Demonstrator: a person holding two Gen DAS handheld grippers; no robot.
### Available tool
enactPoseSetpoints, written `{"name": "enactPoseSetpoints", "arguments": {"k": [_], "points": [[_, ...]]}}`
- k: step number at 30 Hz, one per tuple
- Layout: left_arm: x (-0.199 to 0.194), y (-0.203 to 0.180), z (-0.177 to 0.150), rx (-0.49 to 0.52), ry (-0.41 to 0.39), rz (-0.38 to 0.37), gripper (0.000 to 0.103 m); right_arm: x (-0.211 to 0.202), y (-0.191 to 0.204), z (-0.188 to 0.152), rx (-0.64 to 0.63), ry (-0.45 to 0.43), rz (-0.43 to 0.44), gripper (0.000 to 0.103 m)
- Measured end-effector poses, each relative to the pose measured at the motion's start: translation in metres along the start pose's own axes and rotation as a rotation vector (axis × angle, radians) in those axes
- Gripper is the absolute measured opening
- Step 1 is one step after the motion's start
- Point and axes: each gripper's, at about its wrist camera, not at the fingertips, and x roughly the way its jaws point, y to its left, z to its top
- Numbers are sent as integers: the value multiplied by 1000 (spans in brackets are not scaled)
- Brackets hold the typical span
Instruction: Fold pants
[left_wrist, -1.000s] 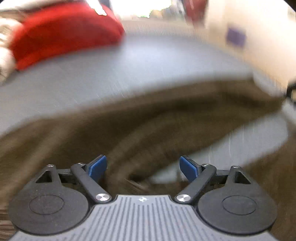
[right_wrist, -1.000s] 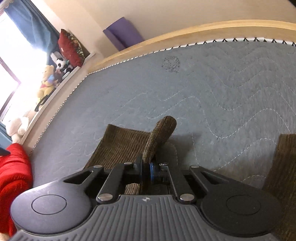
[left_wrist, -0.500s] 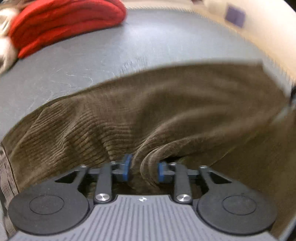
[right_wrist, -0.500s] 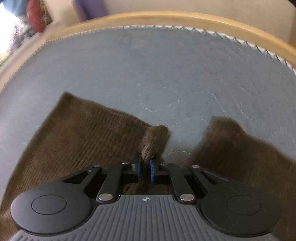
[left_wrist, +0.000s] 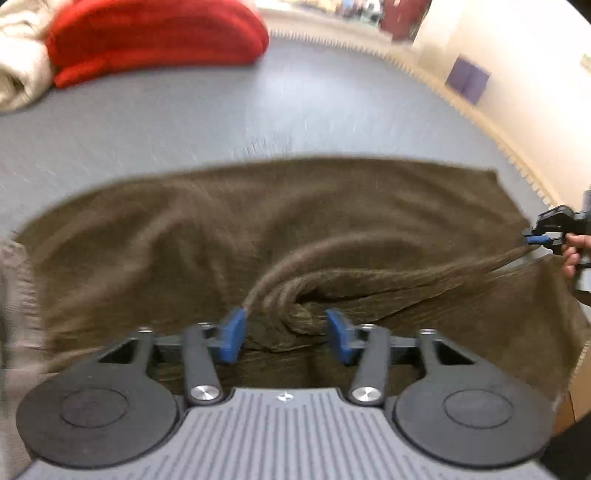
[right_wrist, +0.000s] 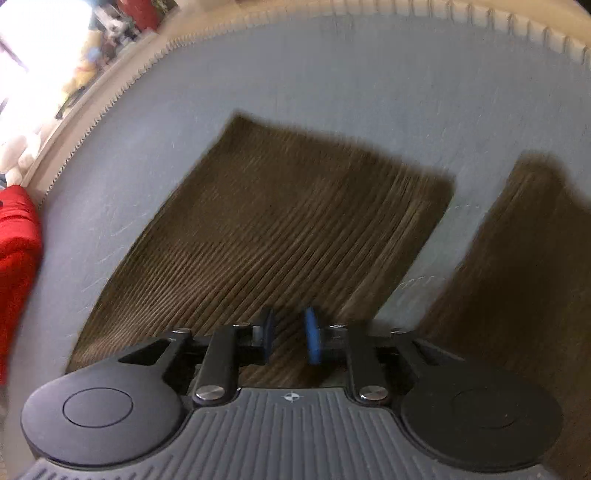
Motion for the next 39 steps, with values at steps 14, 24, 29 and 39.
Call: {"name": "enactPoseSetpoints", "arguments": {"k": [14, 24, 29, 39], "points": [[-193, 106, -58, -50, -179, 146, 80, -250, 96, -90, -235, -388, 453, 38], [-141, 157, -102, -47, 105, 122, 26, -286, 158, -259, -637, -38, 681, 39], [-135, 195, -116, -226, 125, 56, 54, -296, 195, -362, -980, 90, 716, 39], [-89, 170, -127, -94, 209, 124, 71, -274, 219, -464, -1388, 142, 597, 40]]}}
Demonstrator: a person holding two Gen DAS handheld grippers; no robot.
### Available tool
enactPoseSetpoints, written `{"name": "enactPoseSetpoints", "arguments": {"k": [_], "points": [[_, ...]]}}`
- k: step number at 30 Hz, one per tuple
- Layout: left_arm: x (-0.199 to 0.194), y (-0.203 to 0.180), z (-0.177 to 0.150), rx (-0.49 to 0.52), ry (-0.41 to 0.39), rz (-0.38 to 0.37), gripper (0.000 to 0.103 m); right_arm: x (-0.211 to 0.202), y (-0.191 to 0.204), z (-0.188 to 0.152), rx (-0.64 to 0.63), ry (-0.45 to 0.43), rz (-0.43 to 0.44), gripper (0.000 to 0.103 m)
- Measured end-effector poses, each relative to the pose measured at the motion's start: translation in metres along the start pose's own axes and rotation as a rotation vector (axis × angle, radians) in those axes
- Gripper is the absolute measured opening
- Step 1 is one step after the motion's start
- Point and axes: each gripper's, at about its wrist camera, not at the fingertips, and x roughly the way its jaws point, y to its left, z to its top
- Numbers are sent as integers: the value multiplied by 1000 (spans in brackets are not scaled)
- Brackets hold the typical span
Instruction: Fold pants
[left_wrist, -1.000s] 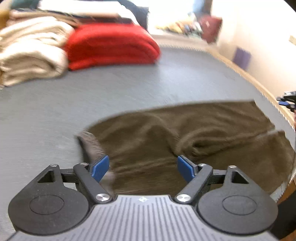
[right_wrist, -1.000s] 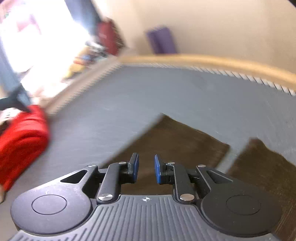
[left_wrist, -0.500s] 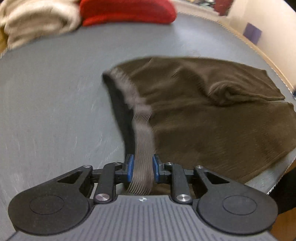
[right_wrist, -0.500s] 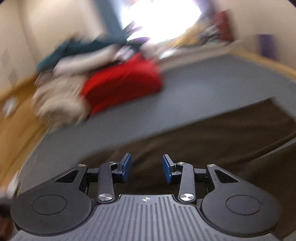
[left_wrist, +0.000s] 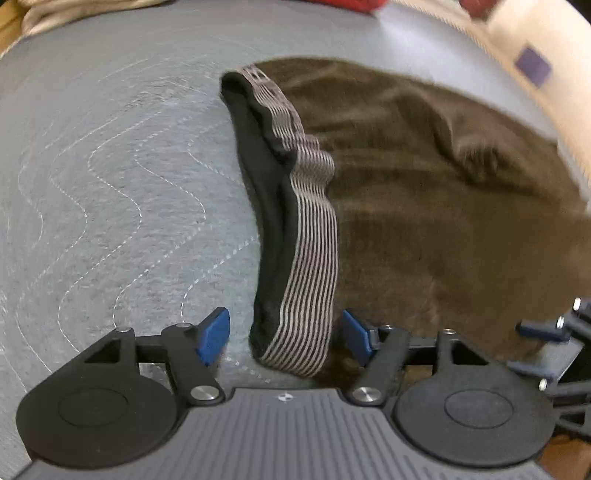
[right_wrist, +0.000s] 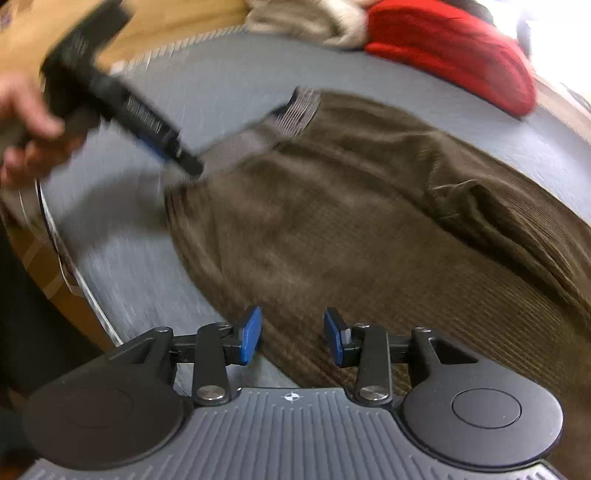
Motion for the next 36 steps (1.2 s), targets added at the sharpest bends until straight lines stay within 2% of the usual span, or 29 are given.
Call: {"name": "enactPoseSetpoints", "arguments": {"k": [1, 2, 3, 4, 5, 7, 9, 10, 11, 12, 13, 14, 15, 17, 19, 20, 21, 23, 24, 27, 29, 31, 34, 35, 36], "points": [[1, -2, -4, 29, 7, -7, 67, 4, 4, -4, -14, 17, 5, 40], [1, -3, -6, 49, 10, -26, 51, 8, 8, -6, -32, 28, 17, 40], [-2, -2, -9, 66, 1, -34, 44, 10, 14, -8, -67, 27, 8, 40], [-6, -3, -11, 88, -10, -37, 36, 10, 17, -10, -101, 16, -3, 31], [-8, -1, -12, 100, -23, -43, 34, 7, 21, -10, -126, 1, 6, 13], [-22, 8, -12, 61, -58, -69, 29, -2, 25, -6, -150, -28, 11, 4], [-39, 19, -12, 6, -85, -95, 21, -14, 27, -4, -169, -64, 30, 2], [-42, 23, -15, -9, -77, -105, 19, -19, 28, -4, -172, -79, 53, 1], [-42, 24, -19, 7, -47, -90, 7, -24, 28, -5, -172, -98, 116, 0], [-37, 21, -24, 47, 1, -16, 0, -28, 29, -7, -167, -112, 217, 0], [-25, 22, -30, 86, 71, 92, 0, -30, 34, -9, -181, -107, 289, 0], [-15, 26, -35, 85, 133, 130, 0, -31, 43, -14, -227, -100, 286, 0], [-12, 30, -37, 71, 151, 117, 0, -30, 47, -17, -250, -89, 241, 0], [-24, 30, -32, 57, 71, 96, 1, -29, 36, -16, -151, -85, 217, 0], [-40, 30, -25, 1, -25, 13, 15, -34, 20, -9, -78, -134, 147, 1], [-44, 30, -23, -29, -56, -22, 34, -38, 12, -6, -42, -161, 90, 4], [-46, 29, -20, -55, -83, -51, 50, -39, 4, -4, -6, -170, 56, 15], [-43, 25, -14, -71, -88, -84, 62, -32, -11, -4, 40, -135, 33, 40], [-40, 21, -10, -73, -84, -82, 69, -26, -14, -6, 40, -102, 33, 43], [-27, 12, -2, -71, -63, -60, 81, -9, -5, -16, -32, -13, 15, 43], [-16, 8, 5, -57, -25, -20, 82, -3, 7, -22, -109, 1, 1, 47], [-2, 7, 8, -47, 1, -1, 82, -3, 13, -24, -176, -12, -21, 48], [13, 5, 11, -33, 39, 8, 80, -3, 9, -22, -167, -8, -9, 46], [18, 3, 13, -27, 44, 2, 69, -3, 6, -21, -156, -8, 0, 41], [20, 1, 13, -14, 51, -17, 53, -1, 3, -20, -147, -11, 19, 34]]}}
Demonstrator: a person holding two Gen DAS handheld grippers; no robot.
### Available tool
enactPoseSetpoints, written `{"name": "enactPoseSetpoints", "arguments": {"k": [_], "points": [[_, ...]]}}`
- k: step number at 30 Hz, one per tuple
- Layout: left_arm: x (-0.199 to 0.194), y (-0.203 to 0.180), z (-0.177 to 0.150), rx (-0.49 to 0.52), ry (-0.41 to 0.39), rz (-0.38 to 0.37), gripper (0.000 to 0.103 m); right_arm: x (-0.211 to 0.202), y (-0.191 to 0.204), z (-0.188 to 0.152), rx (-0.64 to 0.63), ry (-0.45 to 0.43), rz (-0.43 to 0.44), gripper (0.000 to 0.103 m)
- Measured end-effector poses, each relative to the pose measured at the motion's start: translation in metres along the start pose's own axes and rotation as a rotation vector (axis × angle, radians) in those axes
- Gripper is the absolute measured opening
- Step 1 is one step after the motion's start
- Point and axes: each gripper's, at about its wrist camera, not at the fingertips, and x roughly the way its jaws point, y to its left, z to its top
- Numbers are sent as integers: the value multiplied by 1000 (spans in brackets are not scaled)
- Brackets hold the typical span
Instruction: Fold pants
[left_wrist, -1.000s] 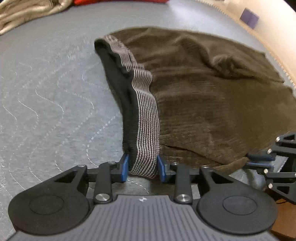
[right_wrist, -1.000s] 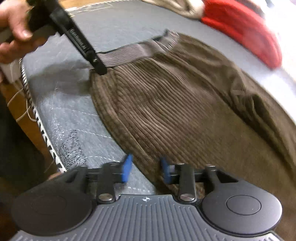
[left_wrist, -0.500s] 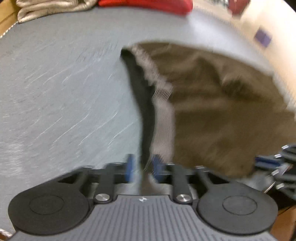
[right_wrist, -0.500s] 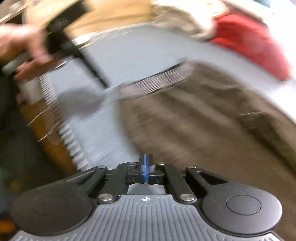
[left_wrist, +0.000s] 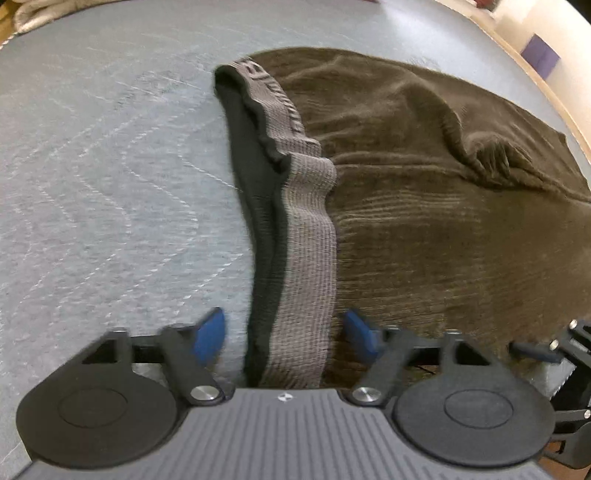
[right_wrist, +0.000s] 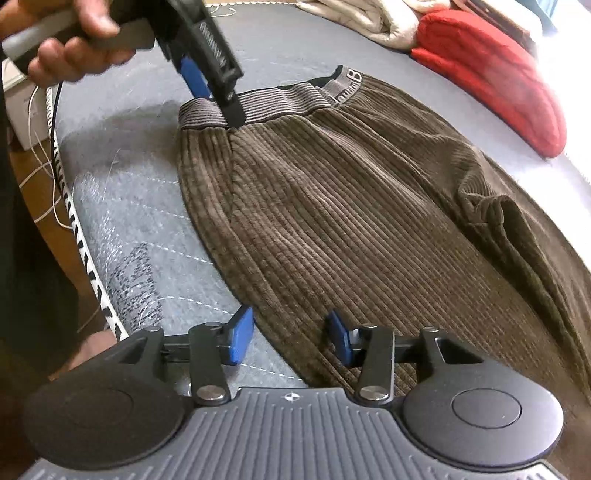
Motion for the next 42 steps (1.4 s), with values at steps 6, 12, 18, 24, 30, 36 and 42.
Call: {"name": "enactPoseSetpoints", "arguments": {"k": [6, 12, 18, 24, 30, 36, 42], "points": [[-21, -3, -5, 71, -56, 43, 13, -3, 3, 2, -46, -43, 42, 8], [-40, 15, -25, 63, -31, 99, 0, -15, 1, 2, -37, -99, 121, 7], [-57, 21, -18, 1, -129, 134, 2, -13, -3, 1, 9, -63, 130, 1], [-58, -13, -3, 85, -194, -70, 14, -38, -46, 4, 292, -170, 75, 8], [-22, -18, 9, 68, 0, -5, 32, -9, -64, -23, 378, 54, 63, 15], [-50, -19, 44, -80, -196, -69, 45, -77, -95, -5, 427, -229, -78, 16], [-64, -66, 72, -25, -377, 58, 59, -175, -180, 30, 587, -542, -292, 55]]}}
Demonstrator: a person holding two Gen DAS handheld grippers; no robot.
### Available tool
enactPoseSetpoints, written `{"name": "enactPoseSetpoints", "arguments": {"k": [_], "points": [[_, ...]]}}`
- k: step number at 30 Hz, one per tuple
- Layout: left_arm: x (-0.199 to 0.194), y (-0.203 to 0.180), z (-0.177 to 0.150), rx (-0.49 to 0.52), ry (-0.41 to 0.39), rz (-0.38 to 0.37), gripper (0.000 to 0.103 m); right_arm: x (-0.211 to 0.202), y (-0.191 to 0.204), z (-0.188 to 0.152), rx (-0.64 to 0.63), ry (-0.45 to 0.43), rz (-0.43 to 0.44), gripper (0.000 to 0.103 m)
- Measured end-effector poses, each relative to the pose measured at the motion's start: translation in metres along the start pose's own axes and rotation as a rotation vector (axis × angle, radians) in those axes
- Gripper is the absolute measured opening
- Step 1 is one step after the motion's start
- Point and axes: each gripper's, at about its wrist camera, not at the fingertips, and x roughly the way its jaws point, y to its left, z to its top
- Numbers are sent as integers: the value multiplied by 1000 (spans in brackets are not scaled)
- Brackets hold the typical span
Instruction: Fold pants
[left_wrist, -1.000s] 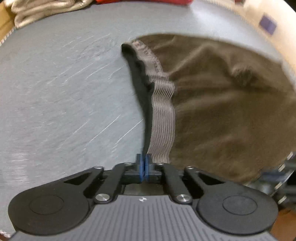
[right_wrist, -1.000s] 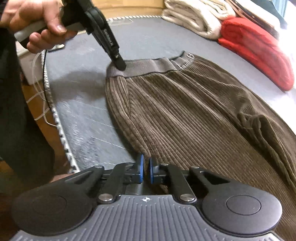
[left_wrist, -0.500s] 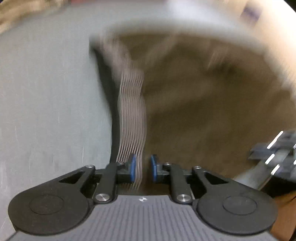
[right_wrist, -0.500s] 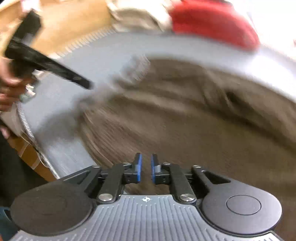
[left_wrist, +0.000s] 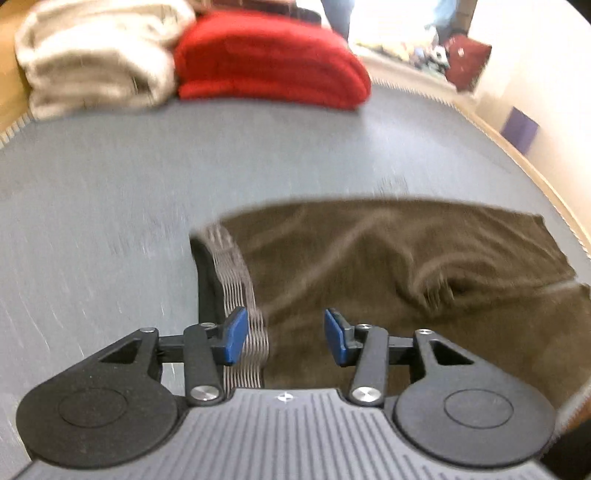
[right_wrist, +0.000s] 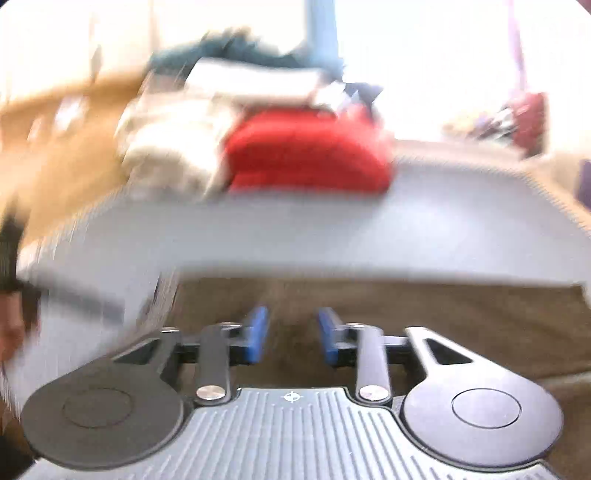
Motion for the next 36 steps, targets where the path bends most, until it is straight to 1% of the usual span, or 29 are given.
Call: {"name": "enactPoseSetpoints", "arguments": {"k": [2, 3, 4, 6, 8, 10, 11, 12, 13, 14, 15, 16, 19, 20, 22, 24, 25, 26, 27, 28, 29, 30, 31, 34, 36], "points": [[-1, -7, 4, -13, -58, 4, 67, -4, -17, 32, 21, -80, -42, 73], [-1, -11, 5, -16, -77, 4, 67, -1, -27, 44, 19, -85, -65, 77], [0, -17, 6, -9, -92, 6, 67, 7, -34, 51, 0, -62, -89, 82], [4, -28, 10, 31, -98, 12, 67, 32, -47, 53, -63, 19, -165, 82], [9, -41, 13, 71, -92, 10, 67, 62, -60, 44, -79, 138, -231, 81], [16, -47, 14, 88, -54, 15, 67, 85, -76, 31, -25, 225, -260, 81], [22, -49, 16, 94, -25, 14, 67, 94, -84, 22, 11, 250, -265, 81], [29, -50, 17, 98, -8, 16, 65, 102, -90, 13, 39, 275, -263, 80], [35, -51, 17, 103, 7, 15, 60, 112, -94, 5, 60, 326, -263, 77], [40, -51, 18, 109, 20, 11, 39, 123, -96, 0, 75, 396, -270, 69], [45, -52, 19, 119, 33, 9, 10, 130, -101, -1, 98, 418, -268, 66], [51, -51, 22, 133, 36, 6, 0, 137, -101, 1, 123, 422, -255, 66], [72, -45, 31, 164, 11, 0, 0, 144, -106, 6, 162, 387, -202, 66], [80, -41, 35, 150, 9, 0, 0, 146, -107, 8, 161, 382, -199, 65], [98, -27, 45, 90, 10, 6, 0, 147, -105, 5, 160, 386, -198, 63], [115, -15, 54, 39, 7, 25, 2, 151, -114, 7, 173, 389, -181, 61], [125, -8, 59, 22, 6, 29, 4, 145, -116, 7, 181, 390, -179, 61], [135, -3, 64, 9, 7, 34, 12, 147, -121, 7, 190, 394, -178, 61], [147, 2, 69, -3, 5, 49, 23, 140, -129, 9, 199, 396, -180, 61], [156, 7, 75, -10, 5, 63, 31, 140, -133, 8, 204, 401, -182, 61], [166, 10, 79, -11, 8, 78, 51, 140, -135, 10, 205, 407, -186, 61], [177, 13, 83, -7, 17, 98, 77, 141, -137, 11, 200, 412, -188, 61], [189, 15, 86, 8, 37, 119, 83, 143, -139, 11, 193, 417, -191, 61], [216, 21, 88, 67, 60, 146, 85, 147, -144, 10, 185, 430, -198, 61], [231, 26, 90, 72, 88, 115, 85, 150, -149, 8, 192, 437, -210, 61]]}}
